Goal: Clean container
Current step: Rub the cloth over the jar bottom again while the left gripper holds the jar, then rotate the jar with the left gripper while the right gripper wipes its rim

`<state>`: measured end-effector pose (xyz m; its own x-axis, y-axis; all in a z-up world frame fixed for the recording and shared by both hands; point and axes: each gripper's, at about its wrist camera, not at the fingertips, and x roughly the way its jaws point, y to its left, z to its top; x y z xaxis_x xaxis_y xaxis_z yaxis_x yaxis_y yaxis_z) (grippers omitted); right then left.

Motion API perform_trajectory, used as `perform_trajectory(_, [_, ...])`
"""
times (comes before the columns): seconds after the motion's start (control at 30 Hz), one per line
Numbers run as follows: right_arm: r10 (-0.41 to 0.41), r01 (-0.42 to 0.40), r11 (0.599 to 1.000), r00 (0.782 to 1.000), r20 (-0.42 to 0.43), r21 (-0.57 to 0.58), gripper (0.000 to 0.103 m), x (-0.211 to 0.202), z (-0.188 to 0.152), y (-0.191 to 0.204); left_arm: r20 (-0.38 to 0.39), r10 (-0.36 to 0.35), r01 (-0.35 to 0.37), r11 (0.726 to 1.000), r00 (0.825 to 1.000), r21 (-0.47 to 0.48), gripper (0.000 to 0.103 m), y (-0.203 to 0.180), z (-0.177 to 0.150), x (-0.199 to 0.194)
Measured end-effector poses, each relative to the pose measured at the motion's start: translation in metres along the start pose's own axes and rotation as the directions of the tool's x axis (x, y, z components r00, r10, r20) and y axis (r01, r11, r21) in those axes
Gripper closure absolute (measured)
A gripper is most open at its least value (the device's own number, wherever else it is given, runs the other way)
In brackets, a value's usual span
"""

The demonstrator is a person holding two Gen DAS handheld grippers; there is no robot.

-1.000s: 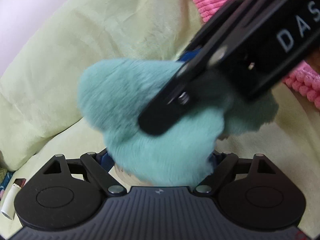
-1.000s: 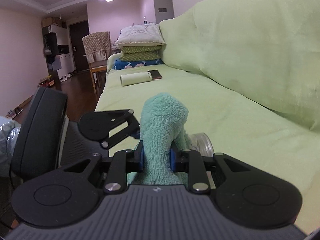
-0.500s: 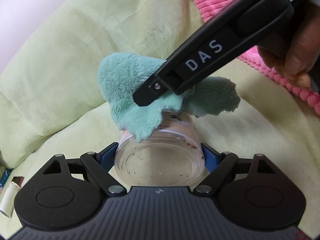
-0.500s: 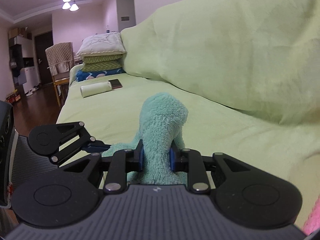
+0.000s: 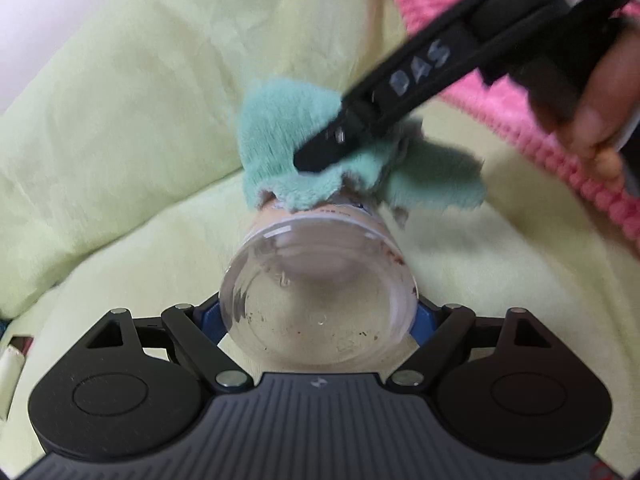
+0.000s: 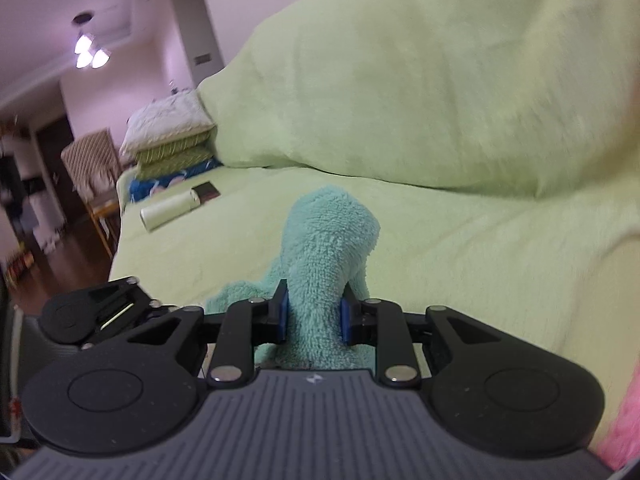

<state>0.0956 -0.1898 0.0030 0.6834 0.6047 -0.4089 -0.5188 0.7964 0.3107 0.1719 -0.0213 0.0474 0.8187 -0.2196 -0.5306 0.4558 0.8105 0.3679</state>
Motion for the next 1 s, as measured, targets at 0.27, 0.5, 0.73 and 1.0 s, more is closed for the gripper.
perform_trajectory(0.27, [0.019,-0.018,0.989,1.0,-0.004,0.146,0.082,0.006,-0.006,-0.017,0.057,-0.028,0.032,0.997,0.998,-0.077,0.018,0.014,0.005,-0.012])
perform_trajectory(0.5, [0.127,-0.129,0.991,0.991,0.052,0.043,0.082,-0.026,0.015,-0.001,0.031,-0.009,0.012,0.995,0.999,-0.095,0.018,-0.006,-0.019,-0.042])
perform_trajectory(0.73, [0.165,-0.194,0.965,0.972,-0.166,-0.177,0.082,-0.014,0.017,0.033,0.027,-0.019,0.022,0.993,0.999,-0.113,0.018,-0.008,-0.024,-0.038])
perform_trajectory(1.0, [0.186,-0.24,0.936,0.959,-0.215,-0.259,0.082,0.004,0.013,0.053,-0.01,-0.045,0.043,0.991,0.999,-0.124,0.018,-0.009,-0.039,-0.042])
